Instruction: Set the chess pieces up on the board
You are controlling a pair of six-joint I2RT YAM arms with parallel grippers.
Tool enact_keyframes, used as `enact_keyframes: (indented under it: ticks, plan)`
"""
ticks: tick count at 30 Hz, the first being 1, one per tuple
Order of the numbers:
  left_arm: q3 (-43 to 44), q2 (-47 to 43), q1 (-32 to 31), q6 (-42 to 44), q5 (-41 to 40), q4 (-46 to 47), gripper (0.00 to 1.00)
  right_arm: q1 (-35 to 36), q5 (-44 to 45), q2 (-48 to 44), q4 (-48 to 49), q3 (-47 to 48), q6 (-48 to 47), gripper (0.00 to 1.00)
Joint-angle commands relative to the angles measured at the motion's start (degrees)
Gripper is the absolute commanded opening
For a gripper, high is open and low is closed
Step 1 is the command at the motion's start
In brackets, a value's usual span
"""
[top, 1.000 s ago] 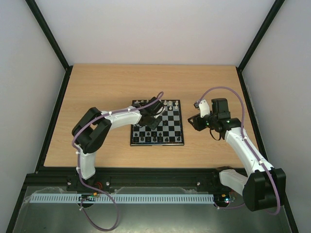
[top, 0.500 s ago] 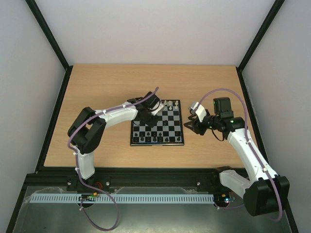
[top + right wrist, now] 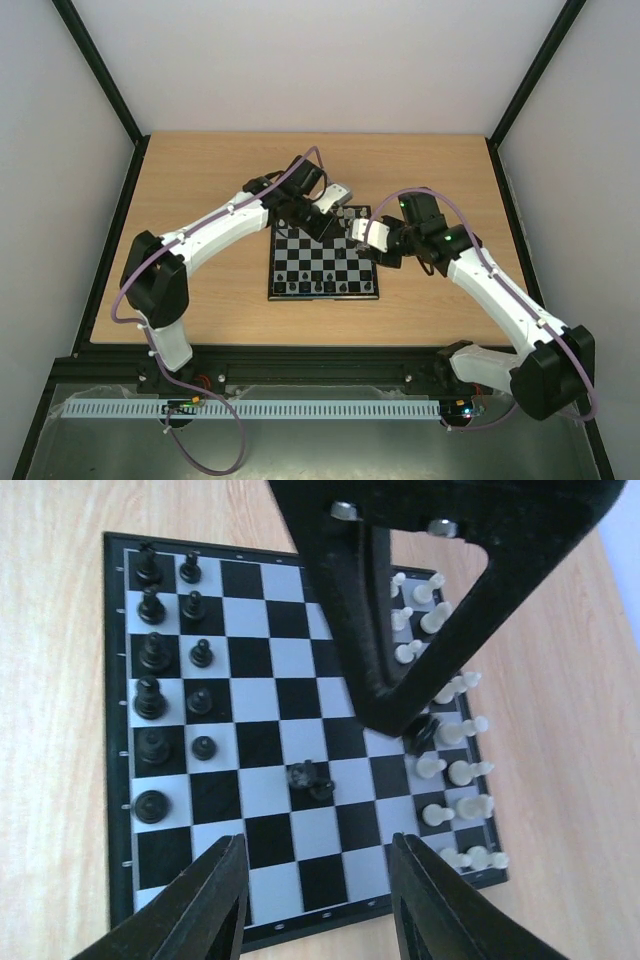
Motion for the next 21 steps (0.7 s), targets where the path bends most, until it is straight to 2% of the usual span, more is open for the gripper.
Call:
enact_keyframes:
  ticks: [1, 9, 21]
  plan:
    - [2.4, -1.9, 0.2, 0.4, 8.3, -5.7, 0.06, 2.9, 7.0, 2.5, 3.9, 3.4, -3.7, 0.40]
    - [3.5, -1.5, 0.2, 1.4, 11.8, -8.2, 0.06, 7.1, 12.7, 4.5, 4.7, 4.2, -8.8, 0.45]
    - [4.0, -1.3, 0.2, 2.1, 15.8, -9.0, 0.06, 11.0, 16.8, 4.9, 4.5, 1.8, -12.3, 0.40]
